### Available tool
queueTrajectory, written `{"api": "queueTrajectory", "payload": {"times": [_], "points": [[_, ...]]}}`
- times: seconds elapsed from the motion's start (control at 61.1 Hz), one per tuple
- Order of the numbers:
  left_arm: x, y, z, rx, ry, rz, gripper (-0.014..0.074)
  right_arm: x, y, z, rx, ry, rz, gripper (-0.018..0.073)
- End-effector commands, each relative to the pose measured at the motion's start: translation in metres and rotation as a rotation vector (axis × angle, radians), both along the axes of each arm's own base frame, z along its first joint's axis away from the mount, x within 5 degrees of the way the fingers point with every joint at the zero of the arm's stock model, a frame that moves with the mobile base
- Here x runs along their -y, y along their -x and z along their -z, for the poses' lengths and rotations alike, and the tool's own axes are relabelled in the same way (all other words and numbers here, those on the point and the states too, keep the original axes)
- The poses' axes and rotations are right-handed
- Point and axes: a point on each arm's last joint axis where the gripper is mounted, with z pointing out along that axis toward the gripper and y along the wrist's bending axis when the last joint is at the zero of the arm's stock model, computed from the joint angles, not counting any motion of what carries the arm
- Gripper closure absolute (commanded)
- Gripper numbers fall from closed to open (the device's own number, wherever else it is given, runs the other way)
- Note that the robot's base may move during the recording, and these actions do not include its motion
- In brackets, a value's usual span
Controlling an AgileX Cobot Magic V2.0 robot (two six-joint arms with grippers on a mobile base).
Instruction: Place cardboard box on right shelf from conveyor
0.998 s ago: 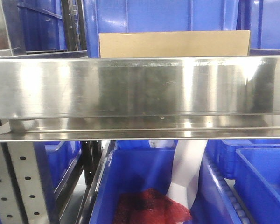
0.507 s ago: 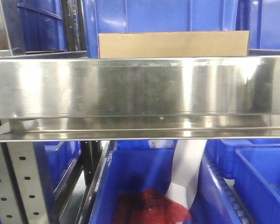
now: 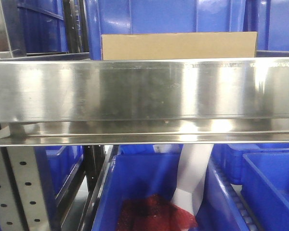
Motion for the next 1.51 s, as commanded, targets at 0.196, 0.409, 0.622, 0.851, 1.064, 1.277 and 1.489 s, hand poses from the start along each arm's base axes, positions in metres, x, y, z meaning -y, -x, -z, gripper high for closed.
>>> {"api": "queueTrajectory", "payload": {"times": [0.196,0.409,0.622,0.851,1.064,1.277,1.489], "points": [[-0.001,0.001,-0.005,0.090,0.012,-0.004,0.0713,0.006,0.021,0.040,0.188,0.000,0.085,0.0510],[-0.001,0.001,-0.005,0.090,0.012,-0.004,0.0713,0.006,0.017,0.060,0.157,-0.003,0.088,0.0510],[-0.001,0.001,-0.005,0.090,0.012,-0.004,0.0713,0.006,0.017,0.060,0.157,-0.002,0.088,0.0510],[-0.001,0.001,-0.005,0.090,0.012,-0.004,0.0712,0.006,0.017,0.060,0.157,-0.002,0.088,0.0510],[-0.001,0.001,-0.005,0.090,0.012,-0.004,0.0713,0.006,0.017,0.060,0.157,-0.002,0.088,0.0510],[-0.001,0.001,-0.005,0.090,0.012,-0.004,0.0713,0.006,0.017,0.060,0.157,-0.002,0.088,0.0510],[-0.001,0.001,-0.005,0.090,0.012,-0.004,0.0713,0.006,0.017,0.060,0.157,-0.002,0.088,0.0510]]}}
